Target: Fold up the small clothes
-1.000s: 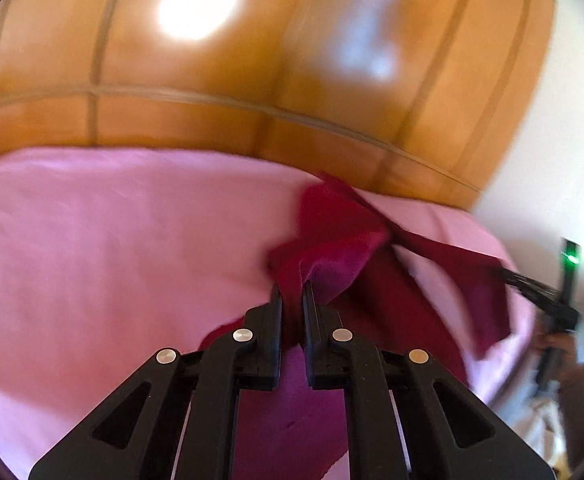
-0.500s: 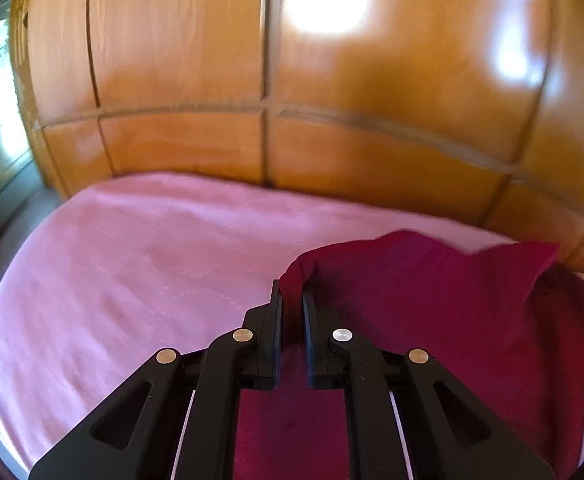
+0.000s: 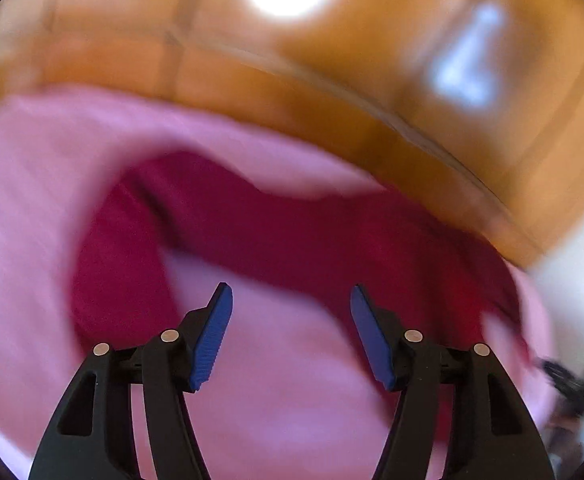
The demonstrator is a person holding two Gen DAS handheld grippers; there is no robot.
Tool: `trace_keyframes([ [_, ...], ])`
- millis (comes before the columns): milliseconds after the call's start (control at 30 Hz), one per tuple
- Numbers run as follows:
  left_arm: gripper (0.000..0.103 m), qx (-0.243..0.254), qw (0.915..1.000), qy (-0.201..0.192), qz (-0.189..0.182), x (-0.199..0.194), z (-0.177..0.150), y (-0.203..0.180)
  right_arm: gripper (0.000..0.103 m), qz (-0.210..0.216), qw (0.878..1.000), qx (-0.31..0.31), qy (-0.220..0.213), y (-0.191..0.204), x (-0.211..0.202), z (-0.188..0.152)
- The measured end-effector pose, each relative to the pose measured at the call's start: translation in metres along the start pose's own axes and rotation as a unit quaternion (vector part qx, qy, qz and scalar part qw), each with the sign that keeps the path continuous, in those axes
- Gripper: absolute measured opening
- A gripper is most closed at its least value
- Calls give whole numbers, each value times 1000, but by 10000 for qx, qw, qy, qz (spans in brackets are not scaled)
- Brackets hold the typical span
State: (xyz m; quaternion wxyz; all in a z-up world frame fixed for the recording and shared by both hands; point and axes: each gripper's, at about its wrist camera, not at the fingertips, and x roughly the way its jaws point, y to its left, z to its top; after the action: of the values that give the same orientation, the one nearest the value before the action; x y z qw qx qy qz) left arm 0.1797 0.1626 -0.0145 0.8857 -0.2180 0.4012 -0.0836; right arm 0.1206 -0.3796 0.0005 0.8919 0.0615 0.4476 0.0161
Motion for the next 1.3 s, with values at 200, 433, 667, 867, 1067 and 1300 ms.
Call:
trace_keyframes([
  [200,56,-285,9902,954,-977,52,-75,-42,55,1858,9762,529,985,43,7,-74],
  [433,14,-812,9808,1001,-1460,71,-95,-74,9,2053,9730,258,1024,77,-15,-104],
  [667,11,-425,9866,470,-1503,-11,-49,-79,8,2089,9771,-127,-388,65,-107,-60],
  [867,13,-177,9930,325,-1121,-86,-7,-55,8,1809,9816,-201,-571,52,-134,-73],
  [1067,59,-396,9974,145,-588,-100,-30,-9,8,1351,9904,48,292,47,-74,-121],
  [1300,59,-431,9936,763,-715,-83,-108,19,8,1112,9906,264,754,35,-41,-147],
])
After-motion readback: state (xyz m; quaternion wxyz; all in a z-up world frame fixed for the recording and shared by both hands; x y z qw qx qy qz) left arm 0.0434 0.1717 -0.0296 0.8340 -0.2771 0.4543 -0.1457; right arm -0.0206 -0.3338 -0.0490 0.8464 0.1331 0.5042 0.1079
